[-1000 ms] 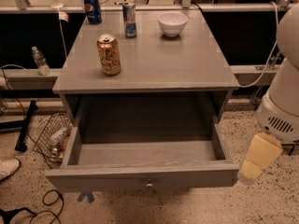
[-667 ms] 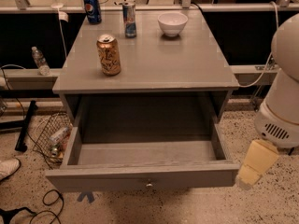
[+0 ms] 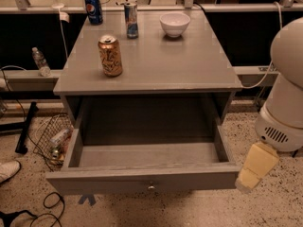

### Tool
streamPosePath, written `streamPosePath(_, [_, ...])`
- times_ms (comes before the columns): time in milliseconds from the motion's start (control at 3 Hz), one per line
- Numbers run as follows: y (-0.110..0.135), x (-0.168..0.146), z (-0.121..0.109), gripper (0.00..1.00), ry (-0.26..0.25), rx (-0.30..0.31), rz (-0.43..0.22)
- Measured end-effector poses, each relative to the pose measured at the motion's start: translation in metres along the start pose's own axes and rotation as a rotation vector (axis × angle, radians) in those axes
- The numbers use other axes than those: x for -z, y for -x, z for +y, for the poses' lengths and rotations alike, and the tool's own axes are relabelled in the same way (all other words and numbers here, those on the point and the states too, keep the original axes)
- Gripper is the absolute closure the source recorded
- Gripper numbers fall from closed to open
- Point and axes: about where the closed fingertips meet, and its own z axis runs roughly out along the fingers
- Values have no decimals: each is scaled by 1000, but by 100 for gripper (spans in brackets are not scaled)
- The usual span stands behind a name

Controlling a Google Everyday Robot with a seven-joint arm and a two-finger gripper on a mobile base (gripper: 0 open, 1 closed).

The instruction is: Close top drawer

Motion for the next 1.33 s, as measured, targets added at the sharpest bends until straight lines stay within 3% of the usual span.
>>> streamPosePath(667, [12,-63,16,0,171,-111,48])
streamPosePath(1333, [18,-92,24,0,248,-210,79])
